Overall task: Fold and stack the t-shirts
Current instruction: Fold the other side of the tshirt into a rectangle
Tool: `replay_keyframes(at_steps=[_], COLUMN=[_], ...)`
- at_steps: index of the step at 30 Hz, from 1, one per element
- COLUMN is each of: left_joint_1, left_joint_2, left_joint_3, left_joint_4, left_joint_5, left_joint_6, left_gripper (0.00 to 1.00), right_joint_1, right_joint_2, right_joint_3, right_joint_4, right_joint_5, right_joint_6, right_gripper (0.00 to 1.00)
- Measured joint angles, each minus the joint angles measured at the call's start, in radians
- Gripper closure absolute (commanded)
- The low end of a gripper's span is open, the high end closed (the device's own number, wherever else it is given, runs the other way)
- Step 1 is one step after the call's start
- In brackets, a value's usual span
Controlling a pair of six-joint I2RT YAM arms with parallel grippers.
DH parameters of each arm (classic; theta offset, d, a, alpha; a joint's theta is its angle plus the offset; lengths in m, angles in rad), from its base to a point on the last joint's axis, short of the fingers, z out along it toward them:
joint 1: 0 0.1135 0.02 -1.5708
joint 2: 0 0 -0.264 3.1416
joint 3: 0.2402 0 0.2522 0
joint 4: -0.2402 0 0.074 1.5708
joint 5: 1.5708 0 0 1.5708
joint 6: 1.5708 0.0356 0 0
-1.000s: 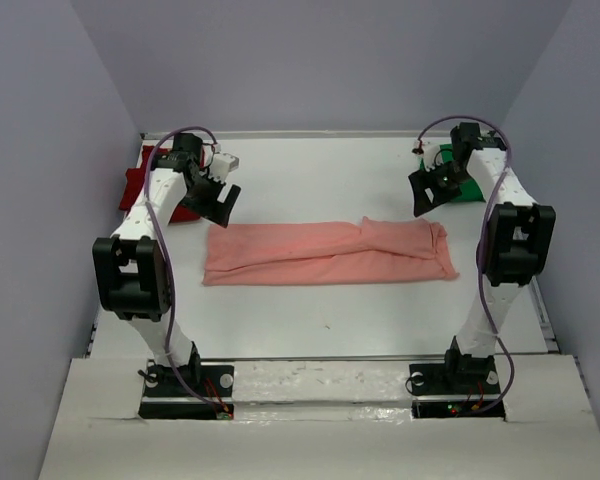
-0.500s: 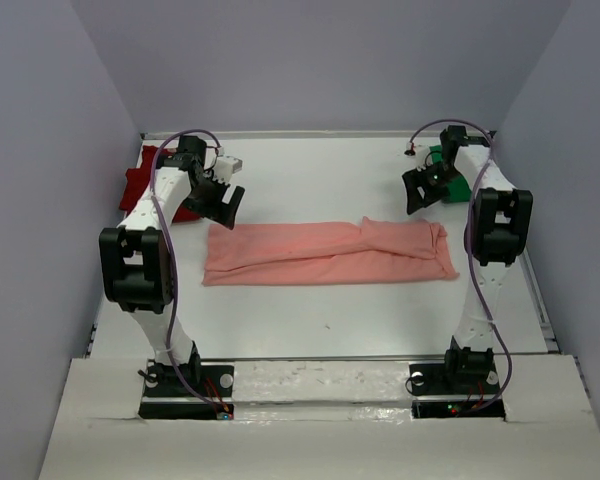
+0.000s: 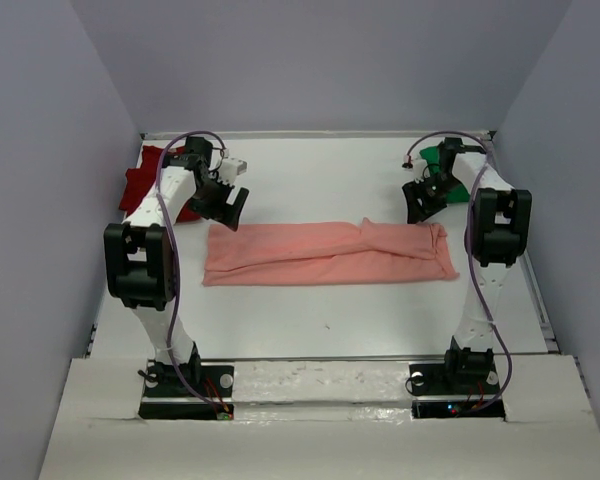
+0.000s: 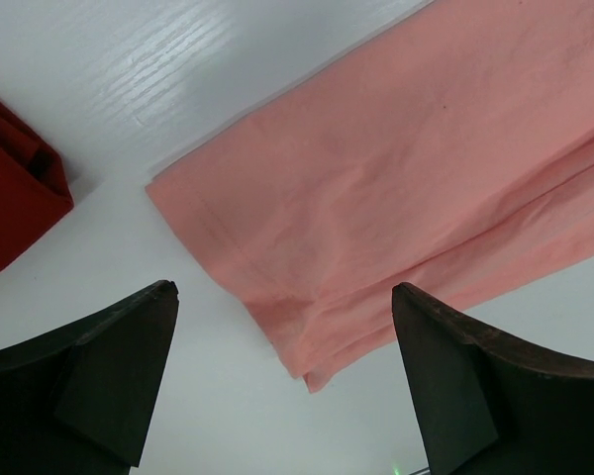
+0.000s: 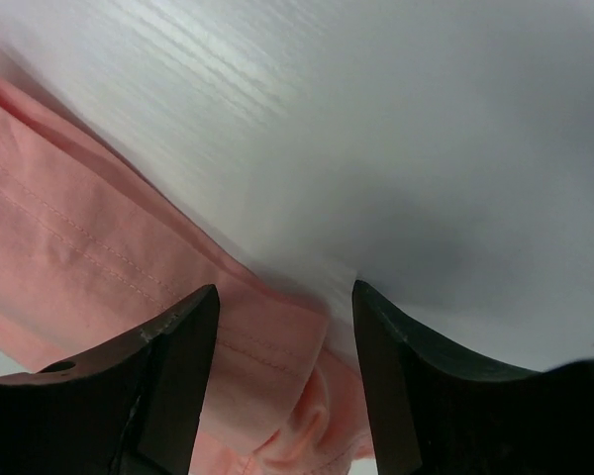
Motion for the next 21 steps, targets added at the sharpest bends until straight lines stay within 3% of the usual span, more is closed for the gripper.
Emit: replay_keyframes(at_steps=[5, 7, 8, 9, 11, 12, 21], left_joint_1=[-0.002, -0.002, -0.002, -0.002, -0.002, -0.002, -0.002], left_joint_2=[0.0, 0.0, 0.0, 0.0, 0.0, 0.0, 0.0], left_joint_3=[-0.013, -0.019, -0.021, -0.022, -0.022, -0.022, -0.022], left_joint_4=[0.007, 0.006, 0.006, 0.007, 0.007, 0.007, 0.006], left_joint_5=[-0.006, -0.009, -0.011, -0.014, -0.019, -0.02, -0.02], left_joint_6=[0.0, 0.0, 0.0, 0.0, 0.0, 0.0, 0.0], left_gripper=[0.01, 0.01, 0.01, 0.01, 0.01, 0.01, 0.01], right_joint_1=[0.0, 0.0, 0.0, 0.0, 0.0, 0.0, -0.001], right_joint_2=[-0.024, -0.024, -0.024, -0.024, -0.024, -0.024, -0.024], right_joint_3=[-0.036, -0.036, -0.036, -0.036, -0.036, -0.037, -0.054], right_joint_4=[0.01, 0.012, 0.013, 0.018, 0.024, 0.027, 0.031], right_joint_5=[0.013, 0.019, 0.023, 0.03, 0.036, 0.037, 0.047], right_joint_6=[0.001, 0.003, 0.003, 0.007, 0.01, 0.008, 0.01], right_gripper=[0.36, 0.46, 0.55, 0.73, 0.97, 1.0, 1.0])
